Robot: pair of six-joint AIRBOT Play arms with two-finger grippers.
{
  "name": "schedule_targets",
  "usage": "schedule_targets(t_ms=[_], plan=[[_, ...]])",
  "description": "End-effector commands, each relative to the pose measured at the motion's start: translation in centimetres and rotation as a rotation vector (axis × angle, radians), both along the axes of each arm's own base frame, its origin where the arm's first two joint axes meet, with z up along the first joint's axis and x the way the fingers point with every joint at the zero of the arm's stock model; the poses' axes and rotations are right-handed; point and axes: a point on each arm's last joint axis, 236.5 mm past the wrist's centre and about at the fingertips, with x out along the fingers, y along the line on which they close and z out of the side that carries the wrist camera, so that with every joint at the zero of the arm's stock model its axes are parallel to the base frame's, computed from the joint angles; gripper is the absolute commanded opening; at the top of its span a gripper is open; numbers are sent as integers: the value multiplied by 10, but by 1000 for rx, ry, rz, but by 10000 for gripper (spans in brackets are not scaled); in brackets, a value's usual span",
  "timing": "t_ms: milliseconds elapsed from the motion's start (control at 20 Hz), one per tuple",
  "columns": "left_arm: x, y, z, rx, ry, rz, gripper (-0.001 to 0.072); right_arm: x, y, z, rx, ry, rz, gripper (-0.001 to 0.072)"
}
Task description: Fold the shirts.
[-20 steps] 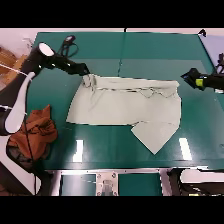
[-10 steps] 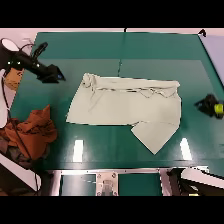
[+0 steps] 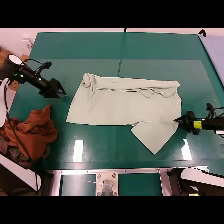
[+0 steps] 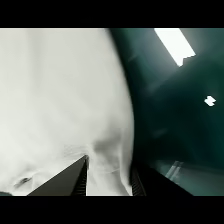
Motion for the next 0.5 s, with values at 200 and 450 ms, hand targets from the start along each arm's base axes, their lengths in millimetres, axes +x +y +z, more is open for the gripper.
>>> schedule_targets(t_ms=[200, 450], plan=[[-11, -1, -1, -7, 52, -5, 609, 29, -11, 4, -51, -58, 46, 21], [-18, -3, -1, -12, 105, 24, 609, 68, -55, 47, -140, -166, 13, 21]])
